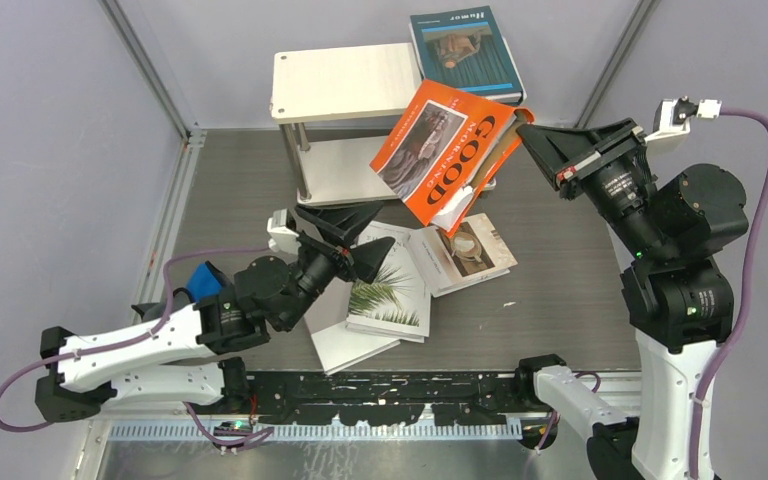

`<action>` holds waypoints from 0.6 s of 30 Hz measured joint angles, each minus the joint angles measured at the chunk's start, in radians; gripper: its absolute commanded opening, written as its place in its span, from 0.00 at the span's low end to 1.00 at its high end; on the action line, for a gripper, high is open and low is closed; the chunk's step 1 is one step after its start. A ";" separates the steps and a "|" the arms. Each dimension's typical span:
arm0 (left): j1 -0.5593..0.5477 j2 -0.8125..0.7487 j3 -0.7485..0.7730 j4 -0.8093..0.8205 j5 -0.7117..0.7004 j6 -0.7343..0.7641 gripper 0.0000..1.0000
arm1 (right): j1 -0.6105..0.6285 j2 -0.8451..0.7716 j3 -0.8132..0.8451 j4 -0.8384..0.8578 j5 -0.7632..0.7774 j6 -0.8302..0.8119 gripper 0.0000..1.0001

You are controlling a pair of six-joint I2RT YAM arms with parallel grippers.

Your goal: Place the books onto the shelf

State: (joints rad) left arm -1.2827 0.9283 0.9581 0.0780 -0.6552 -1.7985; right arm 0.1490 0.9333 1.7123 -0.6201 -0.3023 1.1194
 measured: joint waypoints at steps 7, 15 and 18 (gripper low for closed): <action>0.007 0.017 -0.015 0.019 -0.029 0.001 0.97 | 0.000 -0.005 -0.020 0.043 -0.020 0.041 0.01; 0.076 0.097 -0.010 0.093 -0.013 0.018 0.98 | 0.000 -0.029 -0.066 0.071 -0.042 0.088 0.01; 0.116 0.141 -0.008 0.120 0.017 0.017 0.98 | 0.000 -0.031 -0.072 0.077 -0.047 0.099 0.01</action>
State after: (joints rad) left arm -1.1664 1.0695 0.9501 0.1982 -0.6380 -1.7813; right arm 0.1490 0.9024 1.6402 -0.5434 -0.3489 1.2182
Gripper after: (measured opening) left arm 0.976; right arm 0.041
